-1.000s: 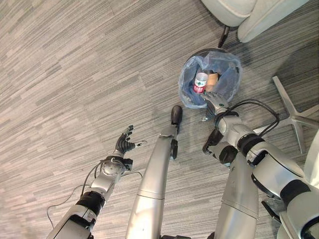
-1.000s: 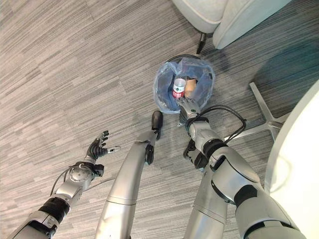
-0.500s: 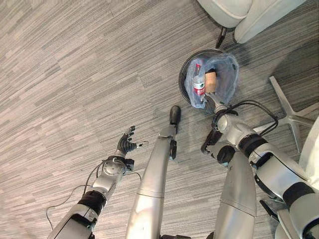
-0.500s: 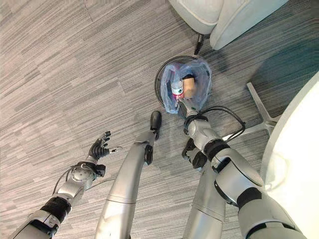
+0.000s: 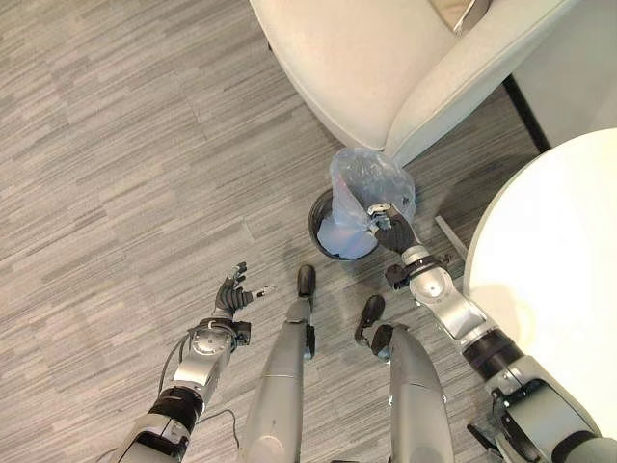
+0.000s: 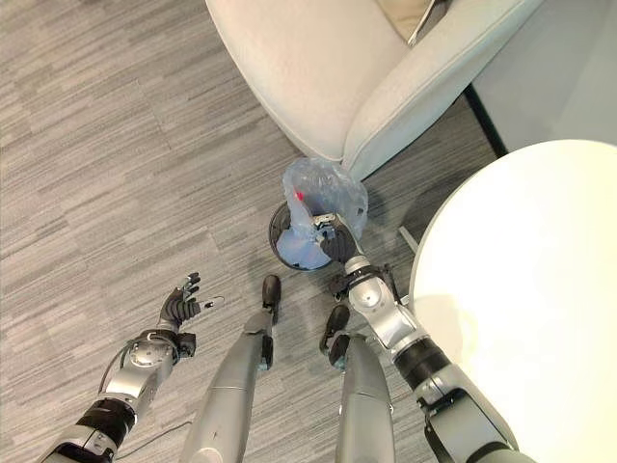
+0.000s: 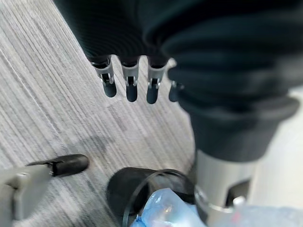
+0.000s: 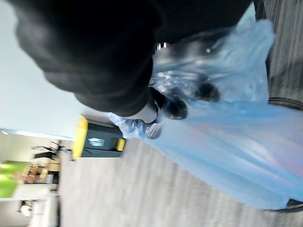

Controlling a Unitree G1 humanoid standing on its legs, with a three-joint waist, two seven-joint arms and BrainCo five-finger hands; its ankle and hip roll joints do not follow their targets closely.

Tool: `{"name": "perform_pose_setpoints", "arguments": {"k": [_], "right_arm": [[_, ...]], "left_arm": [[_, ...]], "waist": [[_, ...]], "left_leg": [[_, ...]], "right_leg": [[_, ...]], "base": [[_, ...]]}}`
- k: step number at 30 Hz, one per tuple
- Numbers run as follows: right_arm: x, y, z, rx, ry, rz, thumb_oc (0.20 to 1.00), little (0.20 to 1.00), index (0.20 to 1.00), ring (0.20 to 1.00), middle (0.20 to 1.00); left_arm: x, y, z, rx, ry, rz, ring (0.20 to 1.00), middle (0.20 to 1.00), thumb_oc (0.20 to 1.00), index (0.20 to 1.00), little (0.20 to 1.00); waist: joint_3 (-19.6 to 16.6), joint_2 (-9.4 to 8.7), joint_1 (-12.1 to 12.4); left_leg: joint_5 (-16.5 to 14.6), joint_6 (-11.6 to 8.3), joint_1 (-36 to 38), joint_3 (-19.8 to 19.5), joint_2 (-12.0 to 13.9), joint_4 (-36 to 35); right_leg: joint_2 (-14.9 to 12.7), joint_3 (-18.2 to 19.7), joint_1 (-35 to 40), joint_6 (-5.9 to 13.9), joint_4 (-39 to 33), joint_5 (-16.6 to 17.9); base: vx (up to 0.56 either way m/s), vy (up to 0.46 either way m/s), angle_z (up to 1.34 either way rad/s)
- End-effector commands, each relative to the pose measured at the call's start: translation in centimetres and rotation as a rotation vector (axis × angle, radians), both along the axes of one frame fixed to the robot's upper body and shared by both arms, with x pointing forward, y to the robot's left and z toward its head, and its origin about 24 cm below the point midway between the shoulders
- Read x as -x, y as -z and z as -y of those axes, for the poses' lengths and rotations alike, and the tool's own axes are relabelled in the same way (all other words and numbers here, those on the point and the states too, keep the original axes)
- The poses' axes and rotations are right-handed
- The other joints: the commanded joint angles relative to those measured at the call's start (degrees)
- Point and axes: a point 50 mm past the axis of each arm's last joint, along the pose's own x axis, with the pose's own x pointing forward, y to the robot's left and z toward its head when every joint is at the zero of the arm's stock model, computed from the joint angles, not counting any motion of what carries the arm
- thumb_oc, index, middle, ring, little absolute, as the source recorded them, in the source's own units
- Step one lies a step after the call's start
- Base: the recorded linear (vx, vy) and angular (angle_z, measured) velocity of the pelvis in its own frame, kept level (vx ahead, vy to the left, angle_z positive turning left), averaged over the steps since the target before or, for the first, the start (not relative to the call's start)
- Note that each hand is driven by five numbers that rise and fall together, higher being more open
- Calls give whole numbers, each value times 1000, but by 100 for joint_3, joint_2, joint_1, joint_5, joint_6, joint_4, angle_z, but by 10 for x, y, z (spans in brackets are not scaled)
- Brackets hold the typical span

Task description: Gather garbage on tea table into small bin, then transfer packed bag to large trash can.

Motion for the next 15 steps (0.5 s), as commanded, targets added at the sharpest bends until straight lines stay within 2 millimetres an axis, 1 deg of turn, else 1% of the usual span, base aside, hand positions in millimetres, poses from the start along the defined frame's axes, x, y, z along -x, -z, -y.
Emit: {"name": "perform_pose_setpoints", "arguments": {"k": [1,2,6,9,10,11,13,15], "right_arm": [[3,-38,-8,-165,-100,151,200,200,200,200,200],[3,-38,-7,-165,-100,150,200,200,200,200,200],[17,-32,2,-224,-105,136,200,200,200,200,200],[26,-23,8,-259,-110,96,200,200,200,200,200],[31,-14,10,-332,-119,40,200,200,200,200,200],[31,-14,10,-333,-119,40,200,200,200,200,200],[34,-11,10,-383,-138,12,200,200,200,200,200],[37,-11,9,-397,-165,3,200,200,200,200,200]], "left_arm": [[10,5,-9,-46,14,-12,1000,1000,1000,1000,1000],[10,5,-9,-46,14,-13,1000,1000,1000,1000,1000],[27,14,-12,-55,29,-52,1000,1000,1000,1000,1000],[41,20,-17,-63,29,-79,1000,1000,1000,1000,1000],[49,22,-18,-52,28,-88,1000,1000,1000,1000,1000],[49,22,-18,-52,28,-88,1000,1000,1000,1000,1000],[55,24,-17,-23,26,-93,1000,1000,1000,1000,1000],[61,26,-17,-14,31,-104,1000,1000,1000,1000,1000]], "waist": [[-106,15,-29],[-91,18,-28],[-361,-58,-111],[-614,-77,-164],[-761,-80,-166],[-774,-79,-169],[-893,-98,-155],[-980,-112,-139]], "left_leg": [[-823,-52,775,242,-73,-7],[-818,-53,801,240,-71,-20],[-792,-93,1559,355,-61,-415],[-802,-90,2051,436,-55,-683],[-859,-84,2374,495,-71,-815],[-839,-81,2360,492,-73,-827],[-894,-61,2579,507,-114,-875],[-950,-42,2817,564,-119,-963]], "right_leg": [[45,330,723,605,-1555,670],[49,327,750,605,-1571,676],[102,277,1558,705,-2085,794],[142,291,2045,774,-2404,867],[178,321,2337,818,-2560,876],[180,317,2330,818,-2584,900],[220,377,2530,860,-2694,920],[228,433,2702,894,-2766,939]], "base": [[0,0,0],[-19,9,-4],[79,23,-4],[117,68,-10],[123,64,-12],[113,79,-7],[79,73,-19],[90,94,-22]]}}
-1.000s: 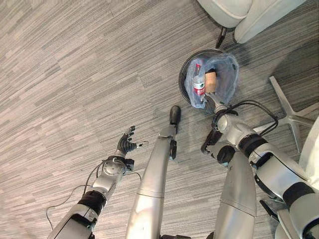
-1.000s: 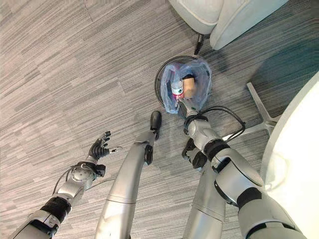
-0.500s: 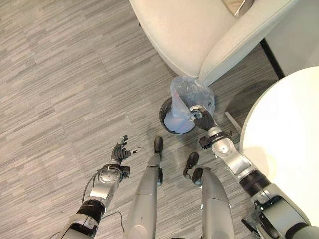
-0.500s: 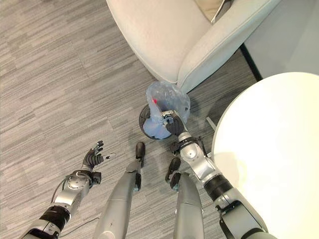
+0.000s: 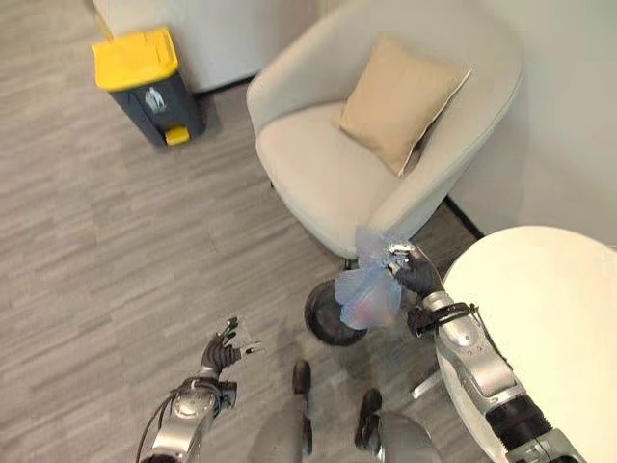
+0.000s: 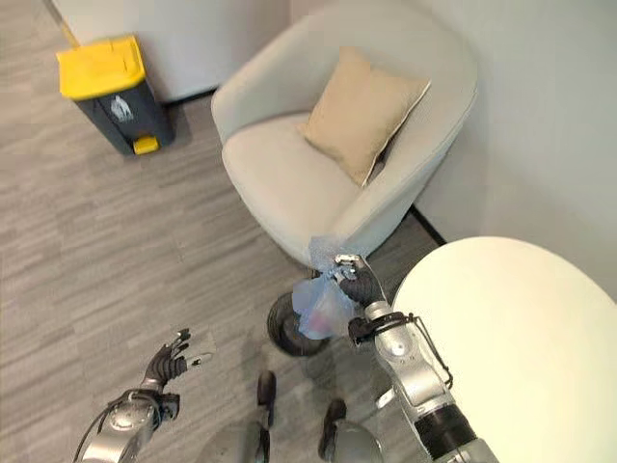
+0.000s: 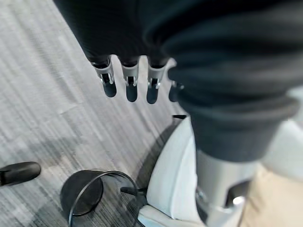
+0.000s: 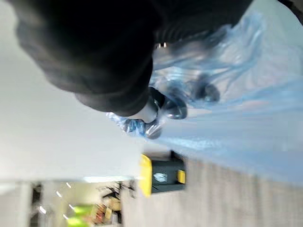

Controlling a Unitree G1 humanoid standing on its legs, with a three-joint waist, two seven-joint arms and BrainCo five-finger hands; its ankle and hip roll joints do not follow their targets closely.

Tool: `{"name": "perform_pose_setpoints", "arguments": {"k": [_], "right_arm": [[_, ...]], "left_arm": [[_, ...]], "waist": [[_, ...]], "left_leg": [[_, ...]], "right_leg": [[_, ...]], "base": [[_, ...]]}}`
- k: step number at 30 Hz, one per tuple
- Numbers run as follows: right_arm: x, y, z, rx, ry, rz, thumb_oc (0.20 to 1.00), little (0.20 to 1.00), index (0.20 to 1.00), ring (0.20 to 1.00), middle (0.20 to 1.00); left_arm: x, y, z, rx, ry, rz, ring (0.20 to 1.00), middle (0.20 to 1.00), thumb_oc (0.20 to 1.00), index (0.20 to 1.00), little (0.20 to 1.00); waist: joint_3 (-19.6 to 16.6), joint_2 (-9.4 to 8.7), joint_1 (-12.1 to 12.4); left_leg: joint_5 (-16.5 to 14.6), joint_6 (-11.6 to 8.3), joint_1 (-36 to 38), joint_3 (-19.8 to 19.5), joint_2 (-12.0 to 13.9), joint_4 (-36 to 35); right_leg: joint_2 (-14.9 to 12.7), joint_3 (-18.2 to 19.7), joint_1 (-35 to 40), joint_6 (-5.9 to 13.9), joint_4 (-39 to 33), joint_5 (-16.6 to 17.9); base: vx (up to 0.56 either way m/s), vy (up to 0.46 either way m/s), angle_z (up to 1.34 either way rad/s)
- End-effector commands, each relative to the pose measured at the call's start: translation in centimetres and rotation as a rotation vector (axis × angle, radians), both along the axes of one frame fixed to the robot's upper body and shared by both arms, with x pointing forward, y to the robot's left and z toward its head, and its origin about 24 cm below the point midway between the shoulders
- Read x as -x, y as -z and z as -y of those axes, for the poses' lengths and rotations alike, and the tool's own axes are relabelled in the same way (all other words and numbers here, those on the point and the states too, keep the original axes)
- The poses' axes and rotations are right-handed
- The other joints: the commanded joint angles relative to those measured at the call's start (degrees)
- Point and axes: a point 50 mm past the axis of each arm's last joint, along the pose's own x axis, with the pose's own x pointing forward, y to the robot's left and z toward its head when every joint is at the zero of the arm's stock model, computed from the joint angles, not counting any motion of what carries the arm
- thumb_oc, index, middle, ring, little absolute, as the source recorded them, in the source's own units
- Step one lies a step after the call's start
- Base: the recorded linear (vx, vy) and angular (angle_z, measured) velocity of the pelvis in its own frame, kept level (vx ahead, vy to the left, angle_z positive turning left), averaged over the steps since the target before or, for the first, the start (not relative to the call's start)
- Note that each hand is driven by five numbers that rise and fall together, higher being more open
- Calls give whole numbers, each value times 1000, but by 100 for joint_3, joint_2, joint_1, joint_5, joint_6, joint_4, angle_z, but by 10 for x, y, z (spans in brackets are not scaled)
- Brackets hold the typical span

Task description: Gather garbage on tea table into small bin, then transfer packed bag to large trash can.

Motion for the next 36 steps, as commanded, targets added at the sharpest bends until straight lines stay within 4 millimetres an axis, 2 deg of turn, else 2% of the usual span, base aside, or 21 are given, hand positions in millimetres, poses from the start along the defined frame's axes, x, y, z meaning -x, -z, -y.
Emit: {"name": "perform_pose_setpoints", "arguments": {"k": [1,5,6,7,8,9,13,15,18,21,22,23,25,27,28,30,31,35,36], "right_arm": [[-5,-48,-23,-136,-141,202,200,200,200,200,200],[-4,-51,-30,-200,-176,200,200,200,200,200,200],[-5,-51,-34,-229,-189,191,200,200,200,200,200],[-4,-53,-37,-266,-204,194,200,200,200,200,200],[-4,-53,-37,-266,-204,194,200,200,200,200,200],[-4,-56,-39,-273,-215,202,200,200,200,200,200],[-5,-65,-36,-249,-205,252,200,200,200,200,200],[-6,-68,-33,-227,-190,271,200,200,200,200,200],[-9,-69,-31,-226,-178,272,200,200,200,200,200],[-11,-67,-26,-201,-164,258,200,200,200,200,200],[-13,-67,-21,-172,-153,260,200,200,200,200,200],[-13,-67,-21,-172,-153,260,200,200,200,200,200],[-13,-68,-19,-147,-156,261,200,200,200,200,200],[-11,-67,-20,-104,-184,259,200,200,200,200,200],[-11,-67,-20,-104,-184,259,200,200,200,200,200],[-11,-68,-20,-96,-190,264,200,200,200,200,200],[-10,-69,-20,-99,-201,263,200,200,200,200,200],[-7,-77,-22,-112,-242,294,200,200,200,200,200],[-7,-77,-22,-112,-241,294,200,200,200,200,200]], "left_arm": [[-11,-13,-5,-20,38,68,1000,1000,1000,1000,1000],[-9,-12,-3,-16,45,64,1000,1000,1000,1000,1000],[-9,-12,-2,-14,49,65,1000,1000,1000,1000,1000],[-12,-15,-1,-9,48,81,1000,1000,1000,1000,1000],[-12,-15,-1,-9,48,81,1000,1000,1000,1000,1000],[-14,-17,-1,-7,47,92,1000,1000,1000,1000,1000],[-19,-21,-4,-5,34,113,1000,1000,1000,1000,1000],[-22,-26,-3,2,36,138,1000,1000,1000,1000,1000],[-27,-29,-2,2,41,155,1000,1000,1000,1000,1000],[-30,-31,4,20,50,163,1000,1000,1000,1000,1000],[-36,-34,10,42,59,183,1000,1000,1000,1000,1000],[-36,-34,10,42,60,183,1000,1000,1000,1000,1000],[-40,-38,14,46,76,203,1000,1000,1000,1000,1000],[-46,-48,23,40,141,246,1000,1000,1000,1000,1000],[-46,-48,23,40,141,246,1000,1000,1000,1000,1000],[-51,-55,26,29,170,279,1000,1000,1000,1000,1000],[-57,-66,32,19,216,322,1000,1000,1000,1000,1000],[-67,-93,51,-25,364,438,1000,1000,1000,1000,1000],[-67,-93,51,-25,364,439,1000,1000,1000,1000,1000]], "waist": [[48,-229,-11],[112,-198,33],[137,-175,53],[196,-131,50],[194,-136,57],[218,-99,60],[151,-49,130],[107,-98,240],[97,-164,393],[145,-55,413],[270,8,385],[272,14,374],[296,-25,295],[258,-192,142],[242,-187,134],[221,-256,64],[149,-267,-19],[-11,-241,-100],[-27,-244,-108]], "left_leg": [[-1004,-127,555,276,-158,215],[-1014,-53,727,350,-145,159],[-998,-26,746,366,-136,142],[-933,10,675,321,-115,179],[-935,11,671,330,-119,182],[-894,37,589,312,-94,230],[-748,37,278,209,-37,356],[-673,-2,83,96,-60,411],[-361,-160,-362,10,-41,497],[-37,-436,-658,-131,32,452],[67,-551,-823,-113,53,518],[65,-553,-833,-125,52,528],[-150,-461,-781,33,65,693],[-773,-374,-504,136,121,1291],[-754,-373,-528,127,122,1282],[-1018,-376,-347,122,200,1485],[-1115,-406,-35,150,322,1382],[-1008,-499,346,234,401,761],[-978,-495,324,228,394,742]], "right_leg": [[-92,351,271,565,-983,589],[-118,502,177,628,-695,610],[-113,571,120,652,-558,617],[-25,813,19,667,-254,562],[-29,824,3,668,-234,552],[50,997,-66,660,-10,463],[266,1301,73,534,549,117],[371,1408,277,456,382,-55],[536,1439,528,256,-397,-215],[748,1331,529,120,-752,-249],[743,1127,495,70,-784,-206],[744,1115,494,70,-783,-207],[633,936,445,83,-867,-117],[376,659,433,81,-1009,31],[379,650,415,79,-1022,50],[278,514,426,56,-1050,85],[247,379,450,51,-1058,76],[255,174,578,103,-1114,122],[250,166,557,104,-1129,145]], "base": [[65,83,-17],[-10,64,-22],[-109,21,-25],[-109,21,-25],[-142,4,-16],[-117,-12,-1],[-154,-79,9],[-133,-177,30],[-156,-217,51],[-230,-214,41],[-221,-145,59],[-227,-114,80],[-161,-63,75],[-142,-75,71],[-71,-41,96],[-47,-6,87],[-16,30,38],[40,68,46],[21,84,13]]}}
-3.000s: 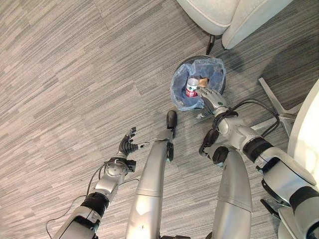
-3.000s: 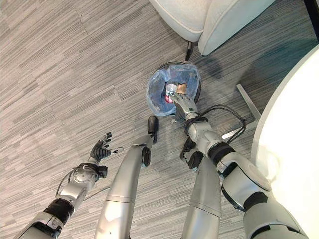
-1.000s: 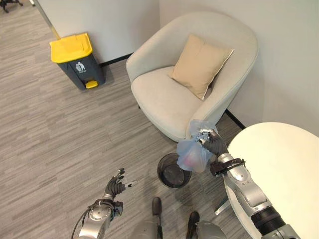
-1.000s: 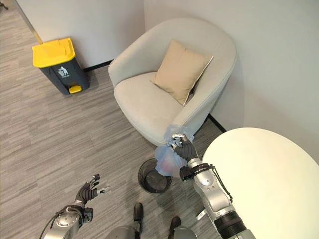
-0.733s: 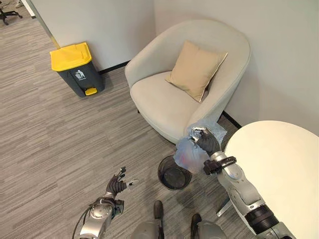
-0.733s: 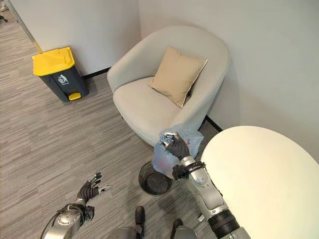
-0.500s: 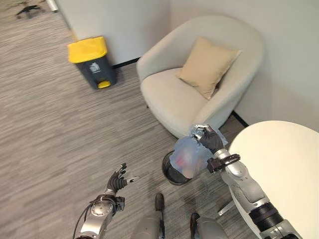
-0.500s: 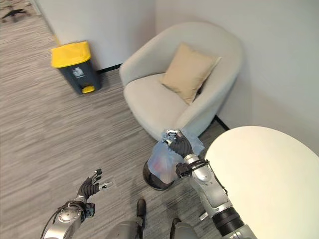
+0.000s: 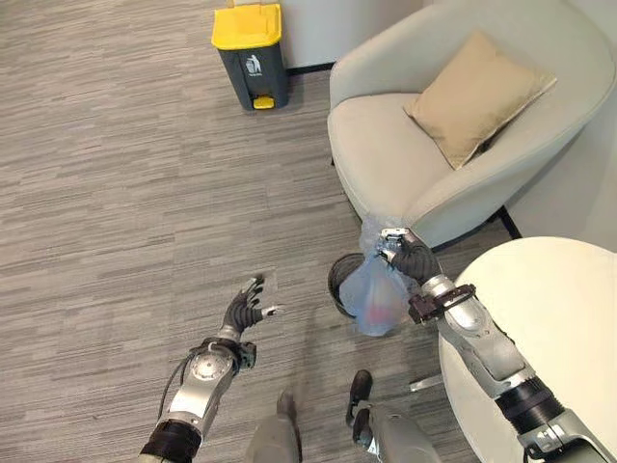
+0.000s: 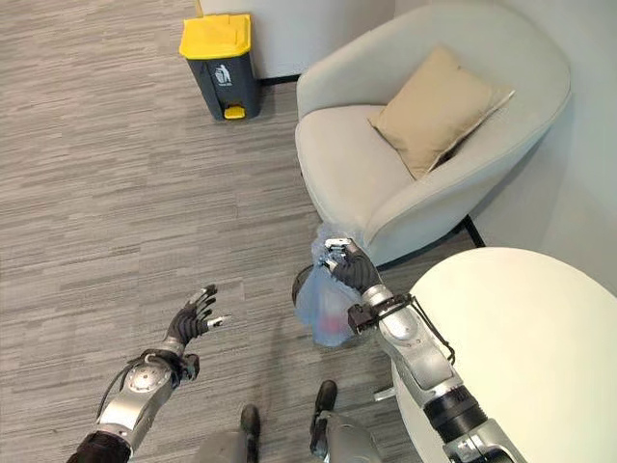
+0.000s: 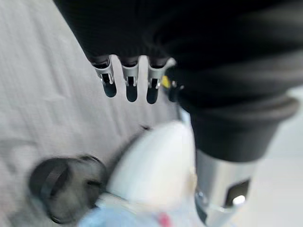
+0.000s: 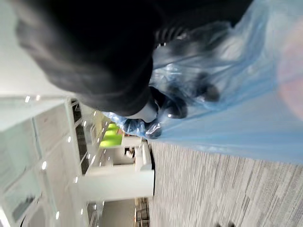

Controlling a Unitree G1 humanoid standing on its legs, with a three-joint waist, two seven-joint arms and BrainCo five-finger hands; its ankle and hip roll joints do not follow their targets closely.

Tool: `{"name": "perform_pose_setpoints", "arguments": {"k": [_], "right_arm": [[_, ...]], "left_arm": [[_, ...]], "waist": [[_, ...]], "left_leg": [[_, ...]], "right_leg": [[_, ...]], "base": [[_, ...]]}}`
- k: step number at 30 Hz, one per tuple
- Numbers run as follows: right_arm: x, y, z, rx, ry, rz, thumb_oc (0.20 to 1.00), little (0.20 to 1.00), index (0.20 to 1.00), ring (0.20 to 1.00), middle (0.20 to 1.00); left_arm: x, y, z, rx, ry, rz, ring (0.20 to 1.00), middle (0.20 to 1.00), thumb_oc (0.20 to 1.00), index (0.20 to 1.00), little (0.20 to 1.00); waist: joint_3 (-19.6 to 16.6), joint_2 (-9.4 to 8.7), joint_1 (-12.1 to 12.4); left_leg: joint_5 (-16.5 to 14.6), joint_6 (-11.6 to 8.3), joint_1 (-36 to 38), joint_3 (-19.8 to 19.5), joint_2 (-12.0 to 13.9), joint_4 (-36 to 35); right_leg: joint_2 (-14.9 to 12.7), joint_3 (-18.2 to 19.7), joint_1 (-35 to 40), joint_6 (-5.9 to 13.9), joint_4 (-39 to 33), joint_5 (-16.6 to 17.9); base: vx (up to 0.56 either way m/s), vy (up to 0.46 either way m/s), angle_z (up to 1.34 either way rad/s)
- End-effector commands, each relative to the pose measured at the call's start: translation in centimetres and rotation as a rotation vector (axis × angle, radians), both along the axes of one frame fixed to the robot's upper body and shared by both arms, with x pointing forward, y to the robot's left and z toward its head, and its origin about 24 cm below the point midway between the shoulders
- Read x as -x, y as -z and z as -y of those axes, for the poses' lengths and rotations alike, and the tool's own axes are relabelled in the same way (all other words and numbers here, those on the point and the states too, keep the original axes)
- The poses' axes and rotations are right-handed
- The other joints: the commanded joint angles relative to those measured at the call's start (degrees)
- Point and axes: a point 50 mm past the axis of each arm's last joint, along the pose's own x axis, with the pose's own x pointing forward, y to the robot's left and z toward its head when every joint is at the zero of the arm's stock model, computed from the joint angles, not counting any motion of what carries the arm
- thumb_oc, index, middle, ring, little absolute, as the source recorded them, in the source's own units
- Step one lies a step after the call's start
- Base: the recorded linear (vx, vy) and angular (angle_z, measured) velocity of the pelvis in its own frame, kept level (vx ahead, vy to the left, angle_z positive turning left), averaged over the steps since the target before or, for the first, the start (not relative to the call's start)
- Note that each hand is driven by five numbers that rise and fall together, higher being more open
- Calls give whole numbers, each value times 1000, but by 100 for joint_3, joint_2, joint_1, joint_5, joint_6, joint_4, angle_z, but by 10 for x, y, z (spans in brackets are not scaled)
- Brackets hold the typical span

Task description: Gather garbage on tea table into small bin, then transfer packed bag to large trash can.

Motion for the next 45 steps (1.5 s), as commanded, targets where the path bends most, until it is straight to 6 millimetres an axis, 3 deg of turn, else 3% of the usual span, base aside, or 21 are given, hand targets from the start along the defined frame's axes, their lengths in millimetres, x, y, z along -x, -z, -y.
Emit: {"name": "perform_pose_setpoints", "arguments": {"k": [1,8,9,11,12,16,17,19,31,36,37,38,39,42,45], "right_arm": [[7,-34,-22,-109,-119,163,200,200,200,200,200],[5,-45,-60,-115,-277,177,200,200,200,200,200],[0,-46,-81,-139,-310,160,200,200,200,200,200],[-1,-45,-84,-148,-314,151,200,200,200,200,200],[0,-55,-98,-199,-355,162,200,200,200,200,200],[4,-69,-111,-254,-412,195,200,200,200,200,200],[11,-78,-124,-298,-478,206,200,200,200,200,200],[15,-84,-132,-325,-516,216,200,200,200,200,200],[25,-93,-147,-364,-589,220,200,200,200,200,200],[29,-89,-152,-386,-613,195,200,200,200,200,200],[30,-89,-153,-390,-621,190,200,200,200,200,200],[31,-88,-155,-395,-627,182,200,200,200,200,200],[31,-87,-156,-395,-631,181,200,200,200,200,200],[33,-79,-158,-372,-645,153,200,200,200,200,200],[31,-73,-158,-339,-640,140,200,200,200,200,200]], "left_arm": [[4,-17,-1,-117,100,117,1000,1000,1000,1000,1000],[-12,-47,43,-147,290,256,1000,1000,1000,1000,1000],[-20,-47,57,-196,296,272,1000,1000,1000,1000,1000],[-21,-45,58,-207,290,268,1000,1000,1000,1000,1000],[-22,-39,60,-255,280,259,1000,1000,1000,1000,1000],[-18,-34,65,-258,299,245,1000,1000,1000,1000,1000],[-13,-28,71,-240,323,220,1000,1000,1000,1000,1000],[-11,-24,76,-222,338,202,1000,1000,1000,1000,1000],[-6,3,77,-250,301,89,1000,1000,1000,1000,1000],[-12,0,79,-267,267,113,1000,1000,1000,1000,1000],[-14,-3,80,-263,261,125,492,492,492,492,492],[-17,-8,82,-253,254,145,492,492,492,492,492],[-19,-11,84,-245,250,160,200,200,200,200,200],[-27,-42,90,-138,238,271,200,200,200,200,200],[-28,-54,90,-88,236,314,200,200,200,200,200]], "waist": [[-500,-219,-9],[-953,-362,-106],[-1077,-381,-101],[-1089,-388,-89],[-1138,-423,-27],[-1149,-458,31],[-1173,-492,83],[-1181,-512,100],[-1254,-503,64],[-1274,-502,24],[-1276,-502,16],[-1277,-503,10],[-1276,-500,1],[-1279,-487,-15],[-1279,-487,-22]], "left_leg": [[-48,37,-468,-111,-246,88],[-110,99,259,148,-328,-508],[-94,123,475,182,-351,-688],[-92,126,508,184,-353,-708],[-93,133,581,182,-350,-749],[-91,135,606,171,-349,-754],[-88,143,627,175,-348,-770],[-85,148,626,182,-348,-774],[-85,183,687,243,-362,-802],[-86,186,711,259,-364,-811],[-86,187,716,261,-365,-812],[-85,187,715,263,-371,-814],[-85,187,715,261,-375,-815],[-77,187,722,251,-381,-824],[-75,186,722,239,-382,-829]], "right_leg": [[-97,513,604,778,-457,-678],[-72,740,964,948,-791,-490],[-68,803,1138,988,-922,-444],[-67,806,1172,990,-946,-436],[-70,804,1251,1004,-1013,-410],[-74,788,1292,1010,-1051,-389],[-79,778,1314,1019,-1075,-359],[-79,786,1315,1031,-1086,-339],[-98,845,1360,1038,-1144,-275],[-102,860,1375,1049,-1177,-251],[-104,862,1379,1051,-1181,-248],[-106,864,1379,1052,-1183,-244],[-105,864,1379,1052,-1184,-244],[-122,871,1395,1059,-1201,-235],[-129,859,1403,1063,-1213,-228]], "base": [[10,66,7],[71,77,-18],[90,72,-22],[46,43,-8],[19,41,-1],[-2,15,1],[0,0,0],[0,0,0],[0,5,-2],[5,7,-8],[-2,9,-3],[0,0,0],[0,0,0],[0,0,0],[0,0,0]]}}
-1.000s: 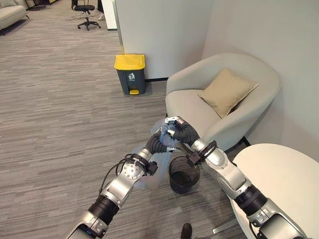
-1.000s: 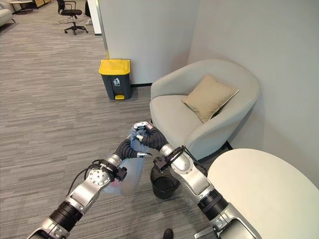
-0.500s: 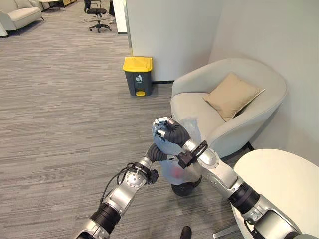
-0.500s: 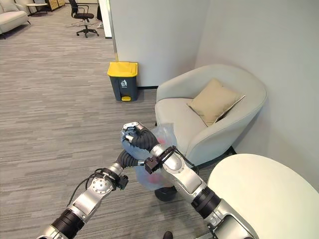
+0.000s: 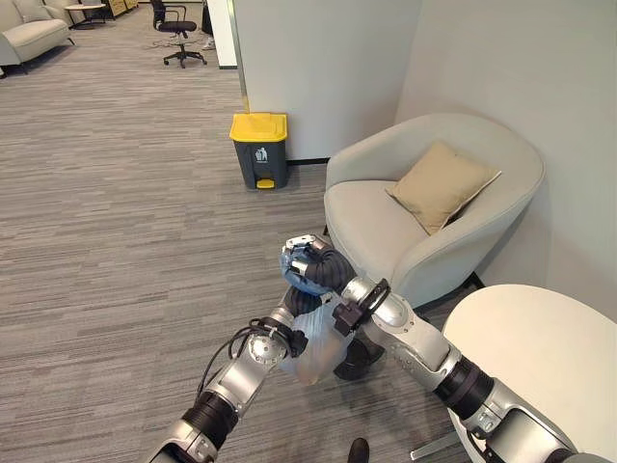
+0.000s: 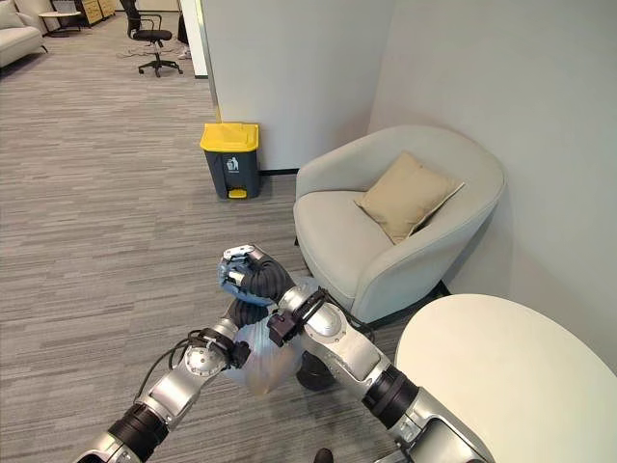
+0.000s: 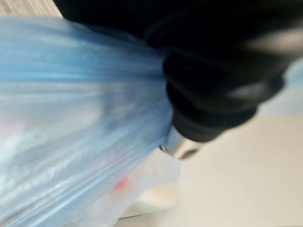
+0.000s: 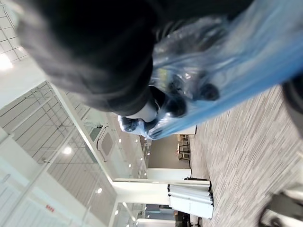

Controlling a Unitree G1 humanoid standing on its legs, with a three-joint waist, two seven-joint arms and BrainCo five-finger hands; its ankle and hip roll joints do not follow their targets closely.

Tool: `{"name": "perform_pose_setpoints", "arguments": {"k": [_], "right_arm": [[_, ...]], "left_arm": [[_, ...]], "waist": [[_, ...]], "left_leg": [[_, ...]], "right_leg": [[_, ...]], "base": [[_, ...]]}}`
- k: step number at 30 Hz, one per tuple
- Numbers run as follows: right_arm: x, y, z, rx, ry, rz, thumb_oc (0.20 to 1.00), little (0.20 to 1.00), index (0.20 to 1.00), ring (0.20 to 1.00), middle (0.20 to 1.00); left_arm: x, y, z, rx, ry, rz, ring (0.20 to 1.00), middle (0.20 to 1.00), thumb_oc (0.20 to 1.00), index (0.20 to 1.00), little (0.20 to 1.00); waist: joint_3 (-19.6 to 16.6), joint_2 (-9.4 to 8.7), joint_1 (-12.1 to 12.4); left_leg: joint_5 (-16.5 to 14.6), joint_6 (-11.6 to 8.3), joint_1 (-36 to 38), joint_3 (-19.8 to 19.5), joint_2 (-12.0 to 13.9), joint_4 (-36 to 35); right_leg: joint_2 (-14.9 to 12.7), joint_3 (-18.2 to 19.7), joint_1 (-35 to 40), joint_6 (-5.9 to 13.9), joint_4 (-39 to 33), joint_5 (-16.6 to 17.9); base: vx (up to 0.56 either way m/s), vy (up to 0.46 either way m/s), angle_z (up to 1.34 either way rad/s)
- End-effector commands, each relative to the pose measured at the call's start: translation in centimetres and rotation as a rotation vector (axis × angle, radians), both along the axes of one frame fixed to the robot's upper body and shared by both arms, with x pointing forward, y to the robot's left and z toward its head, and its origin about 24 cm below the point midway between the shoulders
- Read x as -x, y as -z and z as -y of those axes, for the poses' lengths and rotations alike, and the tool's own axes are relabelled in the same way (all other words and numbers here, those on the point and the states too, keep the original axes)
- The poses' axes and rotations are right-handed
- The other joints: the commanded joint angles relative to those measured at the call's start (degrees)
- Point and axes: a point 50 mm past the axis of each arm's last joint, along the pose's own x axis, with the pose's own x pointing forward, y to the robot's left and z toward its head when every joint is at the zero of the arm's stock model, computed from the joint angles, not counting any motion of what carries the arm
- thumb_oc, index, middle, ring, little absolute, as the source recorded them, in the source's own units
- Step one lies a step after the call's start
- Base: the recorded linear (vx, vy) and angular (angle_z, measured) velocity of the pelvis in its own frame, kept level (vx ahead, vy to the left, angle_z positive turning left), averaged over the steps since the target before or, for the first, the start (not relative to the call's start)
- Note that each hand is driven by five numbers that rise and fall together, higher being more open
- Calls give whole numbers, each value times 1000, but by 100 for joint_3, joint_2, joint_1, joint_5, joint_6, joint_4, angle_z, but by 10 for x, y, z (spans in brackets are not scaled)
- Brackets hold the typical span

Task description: Gather garbage on tea table into small bin, then transfer packed bag to large trash can.

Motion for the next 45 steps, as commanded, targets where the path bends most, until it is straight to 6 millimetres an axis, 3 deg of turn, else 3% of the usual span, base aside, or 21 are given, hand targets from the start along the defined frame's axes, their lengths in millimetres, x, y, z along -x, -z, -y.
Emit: {"name": "perform_pose_setpoints", "arguments": {"k": [1,7,8,9,11,17,24,30,33,37,40,43,45], "right_arm": [[10,-61,-27,-194,-133,187,200,200,200,200,200],[4,-61,-12,-51,-44,333,200,200,200,200,200],[3,-62,-5,3,-1,403,821,821,821,821,821],[2,-65,1,38,32,455,1000,1000,1000,1000,1000],[0,-70,17,143,129,596,1000,1000,1000,1000,1000],[1,-76,43,297,278,798,1000,1000,1000,1000,1000],[0,-57,73,448,391,804,1000,1000,1000,1000,1000],[1,-14,116,530,485,559,1000,1000,1000,1000,1000],[8,27,147,593,553,341,1000,1000,1000,1000,1000],[15,51,162,610,582,203,1000,1000,1000,1000,1000],[31,88,190,651,646,-5,1000,1000,1000,1000,1000],[41,103,204,678,683,-88,1000,1000,1000,1000,1000],[53,119,224,702,753,-194,1000,1000,1000,1000,1000]], "left_arm": [[-16,-30,12,102,36,122,200,200,200,200,200],[-14,-36,2,155,6,138,200,200,200,200,200],[-12,-34,-4,160,-16,135,200,200,200,200,200],[-12,-33,-9,162,-33,131,200,200,200,200,200],[-9,-30,-20,153,-70,128,200,200,200,200,200],[0,-18,-45,129,-161,98,200,200,200,200,200],[15,3,-77,92,-271,14,200,200,200,200,200],[34,29,-110,88,-397,-108,200,200,200,200,200],[49,46,-131,78,-476,-187,200,200,200,200,200],[57,52,-142,74,-512,-219,200,200,200,200,200],[73,64,-162,68,-571,-285,200,200,200,200,200],[84,70,-172,72,-601,-325,200,200,200,200,200],[104,82,-184,59,-633,-398,200,200,200,200,200]], "waist": [[-61,-172,-117],[-85,-169,-116],[-85,-160,-118],[-87,-152,-121],[-90,-143,-135],[-105,-115,-147],[-106,-91,-168],[-83,-64,-203],[-56,-48,-242],[-42,-40,-261],[-5,-23,-290],[17,-13,-290],[77,13,-283]], "left_leg": [[-247,-39,-175,-165,-102,-97],[-254,-38,-154,-166,-100,-95],[-256,-35,-144,-174,-102,-93],[-258,-34,-139,-174,-101,-95],[-265,-25,-130,-176,-102,-97],[-278,-9,-102,-180,-96,-100],[-275,7,-93,-187,-103,-96],[-271,11,-89,-178,-107,-80],[-270,11,-87,-178,-113,-76],[-267,8,-100,-192,-116,-74],[-270,3,-123,-207,-123,-50],[-282,2,-140,-219,-128,-21],[-301,6,-176,-252,-135,41]], "right_leg": [[-204,359,449,561,172,-1051],[-213,341,495,567,152,-1059],[-218,349,507,568,147,-1058],[-220,350,511,572,142,-1057],[-223,346,525,579,131,-1059],[-212,358,552,596,119,-1069],[-203,380,570,595,123,-1085],[-210,372,576,590,136,-1091],[-209,351,577,588,142,-1101],[-206,340,569,586,154,-1110],[-206,324,544,581,178,-1131],[-211,321,529,578,196,-1140],[-215,312,517,567,223,-1158]], "base": [[0,0,0],[0,0,0],[0,0,0],[0,0,0],[0,0,0],[0,0,0],[0,0,0],[0,0,0],[0,0,0],[0,0,0],[0,0,0],[0,0,0],[0,0,0]]}}
